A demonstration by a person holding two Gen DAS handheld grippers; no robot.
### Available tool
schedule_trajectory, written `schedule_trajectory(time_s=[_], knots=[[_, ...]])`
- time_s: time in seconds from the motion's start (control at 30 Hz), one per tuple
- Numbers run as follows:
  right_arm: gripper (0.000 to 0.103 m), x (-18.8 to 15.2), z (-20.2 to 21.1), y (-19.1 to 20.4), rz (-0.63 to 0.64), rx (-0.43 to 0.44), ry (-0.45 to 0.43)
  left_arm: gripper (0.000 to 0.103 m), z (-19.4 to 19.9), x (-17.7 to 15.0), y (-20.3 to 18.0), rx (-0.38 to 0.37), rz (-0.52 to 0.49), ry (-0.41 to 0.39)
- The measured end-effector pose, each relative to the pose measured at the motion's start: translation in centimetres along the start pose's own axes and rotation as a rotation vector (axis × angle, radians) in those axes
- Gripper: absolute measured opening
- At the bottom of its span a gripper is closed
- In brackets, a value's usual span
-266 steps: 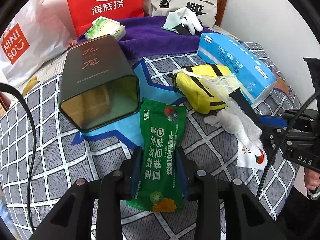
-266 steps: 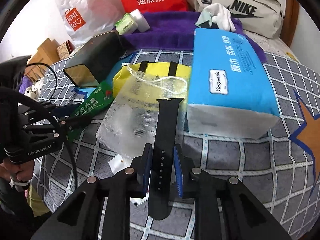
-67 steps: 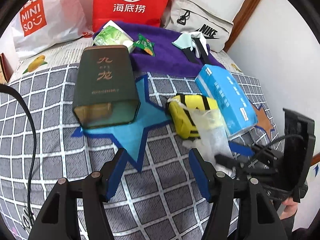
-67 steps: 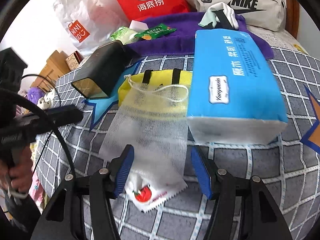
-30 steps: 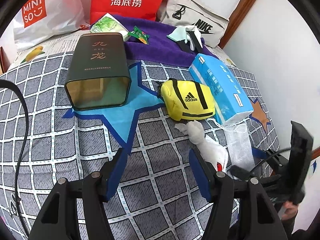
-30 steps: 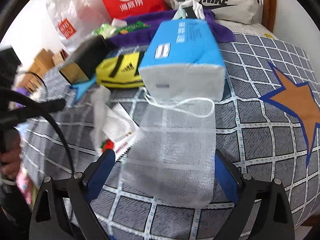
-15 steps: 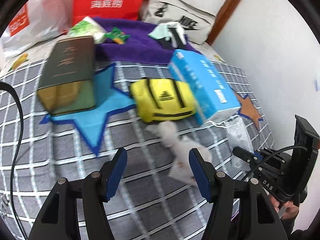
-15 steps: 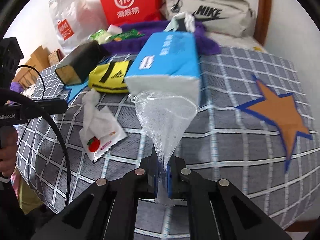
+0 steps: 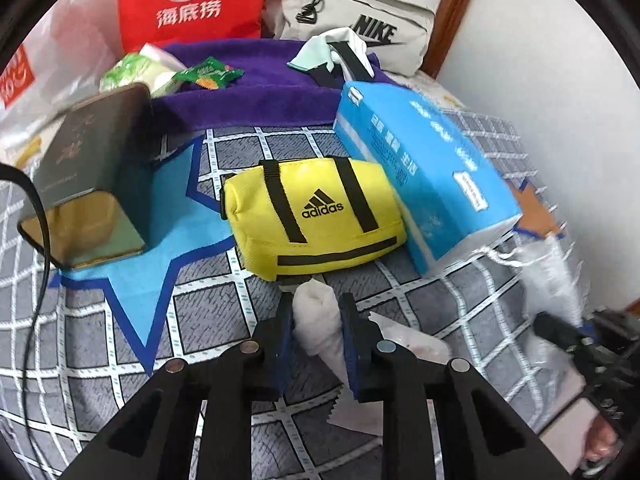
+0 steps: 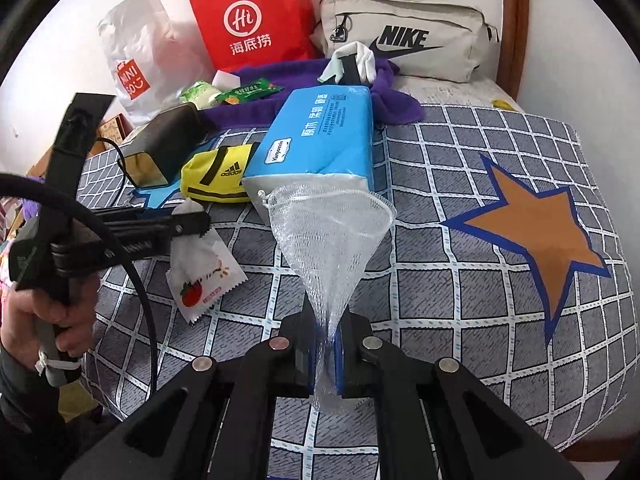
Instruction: Organize soft objects
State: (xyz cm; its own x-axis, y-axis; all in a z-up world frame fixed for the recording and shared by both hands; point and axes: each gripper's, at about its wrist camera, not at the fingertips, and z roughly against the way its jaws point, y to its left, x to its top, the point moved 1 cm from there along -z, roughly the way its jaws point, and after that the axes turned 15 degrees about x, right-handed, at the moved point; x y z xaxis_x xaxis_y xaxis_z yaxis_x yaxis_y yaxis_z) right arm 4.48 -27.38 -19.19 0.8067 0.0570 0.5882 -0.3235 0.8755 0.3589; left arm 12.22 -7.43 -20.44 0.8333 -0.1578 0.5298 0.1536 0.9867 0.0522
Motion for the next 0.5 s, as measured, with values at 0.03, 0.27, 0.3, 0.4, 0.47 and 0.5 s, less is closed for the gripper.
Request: schedule_trajectory(time_s=[0.03,0.27,0.3,0.4,0.47,0.5], knots=[[0.007,0.1,0.0,0.0,-0.002,0.003,0.000,0.020,0.1,0.2,0.4,-0.019,0.016,0.005],[0.007,1.1,0.6,0.6,-0.006,0.023,-0.025,0.020,2.8,0.1,2.4,-0.009,0.039,-0.023],[0.007,1.3,0.6,0.7,-0.006,0.021,-0.025,0.020,3.1,0.1,2.6,-0.015,0.045,-0.023],[0.007,1.7,1.1,1.2,0.006,0.019,-0.032,0.020,4.3,0.0,3.1,-0.011,0.049,-0.039],[0.007,2.0,1.5,1.5,0.012,0.018,-0.042,0.020,4.9,0.1,3.4,-0.014,0.047,-0.046],[0.007,2.1,1.7,1.6,0.013,0.019,-0.044,0.020,5.2,0.1,3.5,-0.016,0.049,-0.049]])
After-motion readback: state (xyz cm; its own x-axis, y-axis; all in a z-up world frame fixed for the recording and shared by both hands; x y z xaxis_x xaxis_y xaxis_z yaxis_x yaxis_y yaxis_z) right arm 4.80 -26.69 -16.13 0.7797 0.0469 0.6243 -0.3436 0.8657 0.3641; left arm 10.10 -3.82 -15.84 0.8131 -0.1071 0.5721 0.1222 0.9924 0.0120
